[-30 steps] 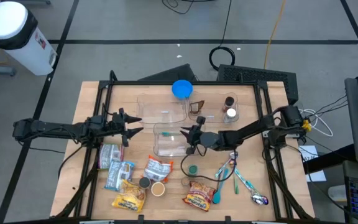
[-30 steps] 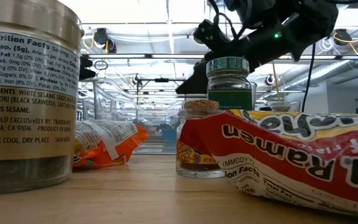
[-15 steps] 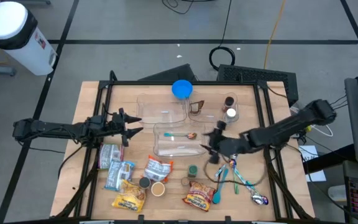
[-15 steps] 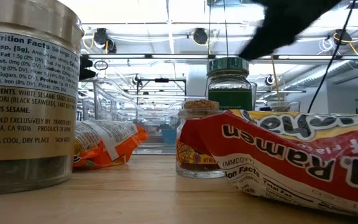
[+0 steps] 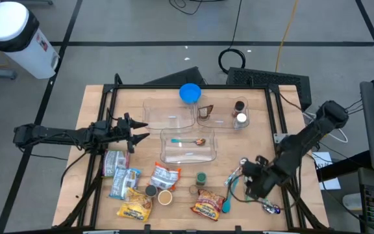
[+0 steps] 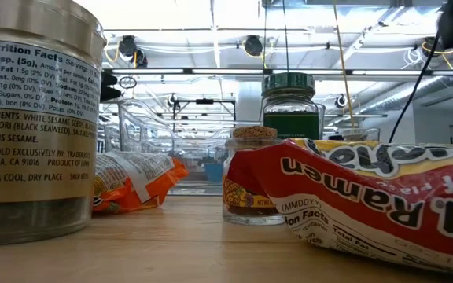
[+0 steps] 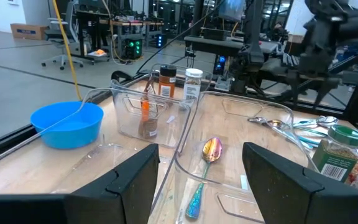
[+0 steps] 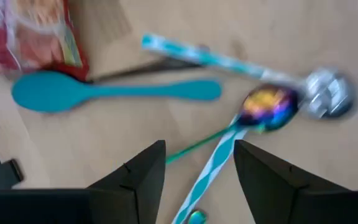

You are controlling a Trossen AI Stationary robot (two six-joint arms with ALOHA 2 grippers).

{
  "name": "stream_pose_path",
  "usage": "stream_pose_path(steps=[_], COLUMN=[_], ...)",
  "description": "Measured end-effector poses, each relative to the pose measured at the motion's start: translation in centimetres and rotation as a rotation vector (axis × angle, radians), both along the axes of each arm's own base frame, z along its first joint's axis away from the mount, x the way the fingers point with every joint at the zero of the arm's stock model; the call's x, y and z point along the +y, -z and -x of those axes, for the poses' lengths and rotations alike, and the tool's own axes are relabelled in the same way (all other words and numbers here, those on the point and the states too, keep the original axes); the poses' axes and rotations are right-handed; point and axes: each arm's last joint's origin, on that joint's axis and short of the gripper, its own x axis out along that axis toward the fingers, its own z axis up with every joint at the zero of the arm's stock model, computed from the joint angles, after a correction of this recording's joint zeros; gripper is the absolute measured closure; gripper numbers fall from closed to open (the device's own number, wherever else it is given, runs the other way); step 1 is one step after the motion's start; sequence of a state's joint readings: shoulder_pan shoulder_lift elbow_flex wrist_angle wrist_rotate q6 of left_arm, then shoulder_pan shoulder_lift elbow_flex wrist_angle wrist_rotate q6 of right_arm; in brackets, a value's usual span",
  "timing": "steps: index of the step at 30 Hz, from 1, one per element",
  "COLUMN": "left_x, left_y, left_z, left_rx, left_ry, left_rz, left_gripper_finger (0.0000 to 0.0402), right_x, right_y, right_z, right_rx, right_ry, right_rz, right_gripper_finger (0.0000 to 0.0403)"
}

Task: Pick & Place Food Item
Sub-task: Put the bottom blue patterned spoon into the bottom transparent bin

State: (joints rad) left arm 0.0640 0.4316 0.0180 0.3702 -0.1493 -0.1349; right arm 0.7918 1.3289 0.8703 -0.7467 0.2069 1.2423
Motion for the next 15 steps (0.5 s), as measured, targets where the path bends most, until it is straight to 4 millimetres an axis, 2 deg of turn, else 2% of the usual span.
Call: stream_pose_path(steps=[4, 10, 15], left_x=[0.0, 0.0, 0.0], left_y=[0.0, 0.0, 0.0], left_z=[0.0, 0.0, 0.0], left_rx=[0.000, 0.000, 0.000], left_ry=[0.000, 0.000, 0.000], left_rz=[0.000, 0.000, 0.000], left_gripper_finger=[0.0160, 0.0160, 0.0160], right_x=[1.1, 1.4, 1.4], right_y=[1.6, 3.8, 4.5], right_z=[0.3, -0.1, -0.3], right_rx=[0.063, 0.143, 0.168], right_ry=[0.026, 0.029, 0.022], right_rz=[0.042, 0.133, 0.158], right_gripper_finger=[0.0232, 0.0234, 0.0239])
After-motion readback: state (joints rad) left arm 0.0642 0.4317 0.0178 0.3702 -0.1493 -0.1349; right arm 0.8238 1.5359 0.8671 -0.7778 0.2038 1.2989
